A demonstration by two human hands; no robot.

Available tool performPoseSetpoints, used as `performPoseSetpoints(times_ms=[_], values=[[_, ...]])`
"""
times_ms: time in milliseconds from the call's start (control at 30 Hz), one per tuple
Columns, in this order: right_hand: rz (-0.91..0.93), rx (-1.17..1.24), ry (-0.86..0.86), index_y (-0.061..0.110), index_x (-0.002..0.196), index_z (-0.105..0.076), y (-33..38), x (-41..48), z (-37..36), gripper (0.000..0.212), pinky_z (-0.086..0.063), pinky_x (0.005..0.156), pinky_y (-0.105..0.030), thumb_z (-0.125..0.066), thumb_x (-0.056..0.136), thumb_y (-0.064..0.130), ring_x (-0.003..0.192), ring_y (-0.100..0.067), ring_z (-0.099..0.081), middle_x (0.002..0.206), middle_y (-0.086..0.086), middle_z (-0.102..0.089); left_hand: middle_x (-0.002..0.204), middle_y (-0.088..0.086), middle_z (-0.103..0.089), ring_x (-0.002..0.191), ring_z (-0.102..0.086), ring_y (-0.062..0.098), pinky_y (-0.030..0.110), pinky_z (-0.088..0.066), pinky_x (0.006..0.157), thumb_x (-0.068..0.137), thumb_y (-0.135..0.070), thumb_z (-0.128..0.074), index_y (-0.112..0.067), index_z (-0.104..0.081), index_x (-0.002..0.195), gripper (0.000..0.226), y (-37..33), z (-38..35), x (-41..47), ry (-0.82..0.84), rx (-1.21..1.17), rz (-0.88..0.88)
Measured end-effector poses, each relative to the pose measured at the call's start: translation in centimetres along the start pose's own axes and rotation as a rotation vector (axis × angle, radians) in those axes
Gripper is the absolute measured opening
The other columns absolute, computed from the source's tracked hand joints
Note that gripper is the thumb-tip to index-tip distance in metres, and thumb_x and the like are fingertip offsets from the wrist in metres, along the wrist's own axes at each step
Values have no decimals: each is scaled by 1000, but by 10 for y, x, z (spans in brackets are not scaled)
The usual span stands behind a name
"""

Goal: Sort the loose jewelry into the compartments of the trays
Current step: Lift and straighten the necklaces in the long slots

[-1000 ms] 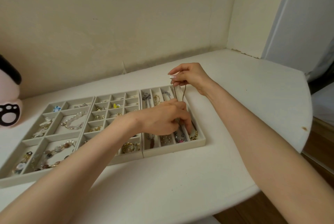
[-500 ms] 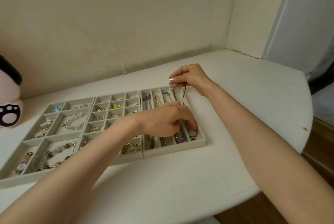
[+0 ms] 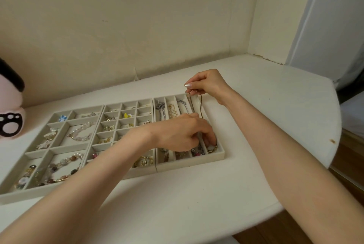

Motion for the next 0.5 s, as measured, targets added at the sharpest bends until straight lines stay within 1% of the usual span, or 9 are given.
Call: performPoseSetpoints(times_ms=[133,200,267,367,500], values=[[28,-103,-36,10,85,-74,3,1,3,8,-40,56,-6,-75,77,9,61,2,-58,72,2,-68,101,-11,-63,100,-45,7,27,-40,93,76,2,-41,-23,-63,110,48,-2,-2,0,19,-5,12],[34,-108,-56,9,85,-74,3,2,3,9,-38,54,-5,-75,77,8,60,2,-55,70,2,-67,103,-10,-63,100,-44,8,27,-39,93,77,4,-42,-23,-63,110,48,-3,-2,0,24,-4,18],[31,-96,-75,8,84,-74,1,2,4,7,-40,51,-9,-74,77,6,56,-1,-53,67,2,-66,104,-10,-63,102,-45,9,27,-39,93,77,5,-42,-23,-63,111,48,-3,-2,0,27,0,18],[29,-66,-70,7,83,-72,0,3,4,7,-49,55,-15,-72,78,2,56,-7,-60,66,-2,-66,105,-10,-63,104,-46,9,26,-38,94,78,5,-43,-22,-63,112,48,-3,-1,0,28,5,22],[43,-83,-90,3,87,-72,1,2,5,12,-52,57,-16,-69,78,-5,56,-8,-63,68,-6,-66,107,-8,-63,102,-46,9,22,-37,92,78,5,-43,-21,-63,112,48,-4,-1,-1,32,-2,14]])
Point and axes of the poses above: each hand's wrist, its own x-axis towards the middle knuckle, its own z-axis out of the back of the hand, y = z × x, the point moved 8 cm from there along x, towards the middle knuckle
